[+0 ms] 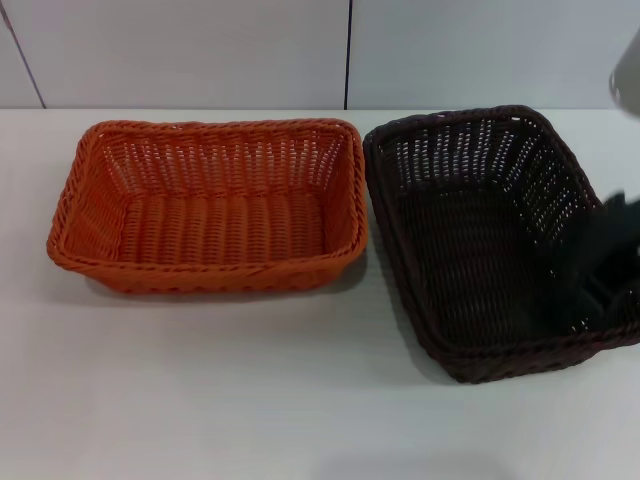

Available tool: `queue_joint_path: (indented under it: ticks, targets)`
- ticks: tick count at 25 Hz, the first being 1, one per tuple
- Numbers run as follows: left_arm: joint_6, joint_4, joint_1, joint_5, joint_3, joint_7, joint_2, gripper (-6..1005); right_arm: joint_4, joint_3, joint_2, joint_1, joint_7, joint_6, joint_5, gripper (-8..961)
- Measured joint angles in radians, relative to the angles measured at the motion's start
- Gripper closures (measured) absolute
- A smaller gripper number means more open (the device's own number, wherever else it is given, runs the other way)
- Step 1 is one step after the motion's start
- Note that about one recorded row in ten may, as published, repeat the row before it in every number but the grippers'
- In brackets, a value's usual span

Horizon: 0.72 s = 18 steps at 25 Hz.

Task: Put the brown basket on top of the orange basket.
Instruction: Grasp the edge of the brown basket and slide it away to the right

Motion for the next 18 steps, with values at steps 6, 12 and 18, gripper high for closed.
queue_joint_path:
  ticks: [6, 12, 18]
  targets:
    - [-0.004, 0.004, -0.005, -0.001, -0.002, 0.000, 0.000, 209, 0.025, -0.039, 0.001, 0.013, -0.023, -0.069, -0.033, 243]
    - [-0.005, 0.007, -0.004, -0.002, 0.005, -0.001, -0.003, 209, 0.122, -0.071, 0.006, 0.043, -0.078, -0.078, -0.082, 252]
    - [-0.010, 0.009, 0.004, -0.002, 0.026, -0.052, -0.002, 209, 0.179, -0.110, 0.010, 0.057, -0.108, -0.026, -0.124, 260]
